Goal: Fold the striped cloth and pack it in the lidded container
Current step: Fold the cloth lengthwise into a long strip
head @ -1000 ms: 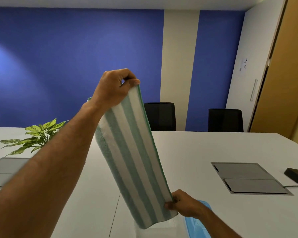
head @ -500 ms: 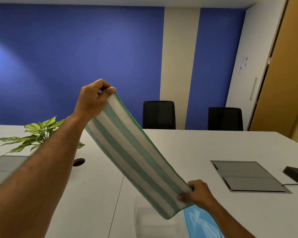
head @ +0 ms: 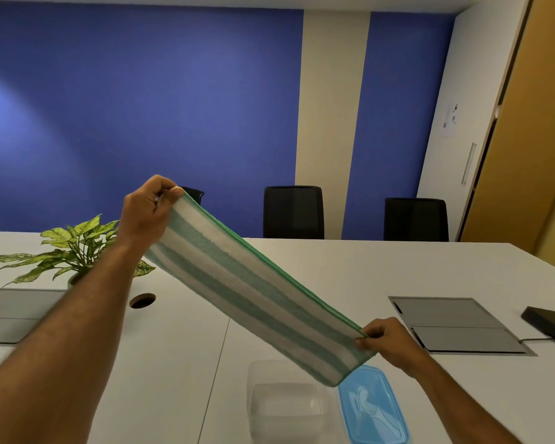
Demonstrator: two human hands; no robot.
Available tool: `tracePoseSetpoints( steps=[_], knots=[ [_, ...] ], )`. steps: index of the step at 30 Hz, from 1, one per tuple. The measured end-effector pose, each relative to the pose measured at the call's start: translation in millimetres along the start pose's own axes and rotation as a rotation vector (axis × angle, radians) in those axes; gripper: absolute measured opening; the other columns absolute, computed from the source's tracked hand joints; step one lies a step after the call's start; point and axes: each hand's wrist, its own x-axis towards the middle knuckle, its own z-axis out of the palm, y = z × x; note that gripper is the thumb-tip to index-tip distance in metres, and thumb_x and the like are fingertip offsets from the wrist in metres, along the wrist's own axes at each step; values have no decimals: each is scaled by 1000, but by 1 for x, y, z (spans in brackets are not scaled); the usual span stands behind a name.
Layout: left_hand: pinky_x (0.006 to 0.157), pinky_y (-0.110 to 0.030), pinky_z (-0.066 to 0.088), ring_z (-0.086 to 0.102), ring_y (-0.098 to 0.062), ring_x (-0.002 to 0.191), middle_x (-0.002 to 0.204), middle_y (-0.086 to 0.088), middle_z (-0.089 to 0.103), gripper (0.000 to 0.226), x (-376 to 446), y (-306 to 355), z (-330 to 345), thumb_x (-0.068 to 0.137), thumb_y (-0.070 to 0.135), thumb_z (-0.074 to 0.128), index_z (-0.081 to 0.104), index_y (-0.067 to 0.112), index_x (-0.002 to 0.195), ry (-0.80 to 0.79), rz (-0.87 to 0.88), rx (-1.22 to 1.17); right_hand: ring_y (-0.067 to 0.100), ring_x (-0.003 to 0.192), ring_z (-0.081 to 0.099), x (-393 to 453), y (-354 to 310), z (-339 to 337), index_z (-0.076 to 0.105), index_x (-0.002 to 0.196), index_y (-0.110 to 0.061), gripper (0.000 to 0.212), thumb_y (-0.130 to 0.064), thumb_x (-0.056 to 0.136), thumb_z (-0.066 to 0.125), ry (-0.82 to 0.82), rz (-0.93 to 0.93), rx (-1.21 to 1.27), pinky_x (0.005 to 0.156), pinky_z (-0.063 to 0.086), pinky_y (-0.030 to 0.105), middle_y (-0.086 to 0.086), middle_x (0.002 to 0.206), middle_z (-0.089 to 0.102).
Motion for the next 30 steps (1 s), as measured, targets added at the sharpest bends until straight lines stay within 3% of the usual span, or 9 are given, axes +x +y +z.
tracePoseSetpoints(
  steps=[4,8,12,14,18,22,25,27,30],
  knots=[
    [61,-15,39,53,-13,77,87,4,62,20,-7,-6,0,98,35,57,54,42,79,23,-35,15,19,70,67,-2,-1,-4,76,71,-10,17,-4,61,88,61,-17,31,66,55,33,7,70,74],
    [56,-26,39,56,-22,74,85,-1,63,15,-17,-17,-1,98,36,56,61,23,93,43,-57,82,21,66,58,-5,-2,-8,67,88,-6,33,3,63,86,62,-16,147,58,53,34,8,72,59],
    [60,-35,38,54,-24,67,80,0,62,21,-32,-26,0,99,37,55,58,16,95,8,-67,192,22,72,66,-5,-1,-16,77,84,-3,6,-2,78,76,-85,41,175,65,57,34,15,76,69],
    [61,-35,38,55,-25,67,79,-2,62,21,-39,-30,3,98,36,56,58,16,94,7,-107,185,22,74,66,-4,1,-21,73,86,3,6,-1,85,69,-100,81,212,70,56,36,15,79,68],
    [55,-30,38,58,-24,67,76,-3,63,20,-50,-37,14,92,38,65,56,21,97,-31,-316,62,26,80,66,-4,1,-29,66,99,2,10,0,92,58,-95,155,314,73,58,40,16,88,68],
    [69,-36,40,60,-29,84,83,-3,60,29,-60,-46,26,89,33,69,47,21,102,-76,-576,-10,26,70,64,0,-6,-31,57,105,-7,24,-1,85,69,66,206,444,57,57,36,16,90,65],
    [69,-36,42,58,-30,84,87,-6,61,20,-66,-47,33,85,20,69,51,20,95,-154,-720,-66,28,68,64,5,-11,-34,52,104,-6,36,2,78,76,144,236,549,54,60,36,18,88,63],
    [64,-35,39,54,-27,79,79,-5,59,15,-69,-43,38,82,7,64,56,20,81,-212,-752,-111,30,69,62,8,-13,-39,51,106,-4,34,6,80,71,141,242,600,55,58,37,20,88,61],
    [67,-35,45,55,-27,79,76,-6,63,30,-77,-36,45,81,-7,53,68,12,64,-287,-809,-239,31,71,59,14,-15,-46,50,103,-7,32,14,82,62,126,244,635,59,58,39,19,90,57]
  ],
)
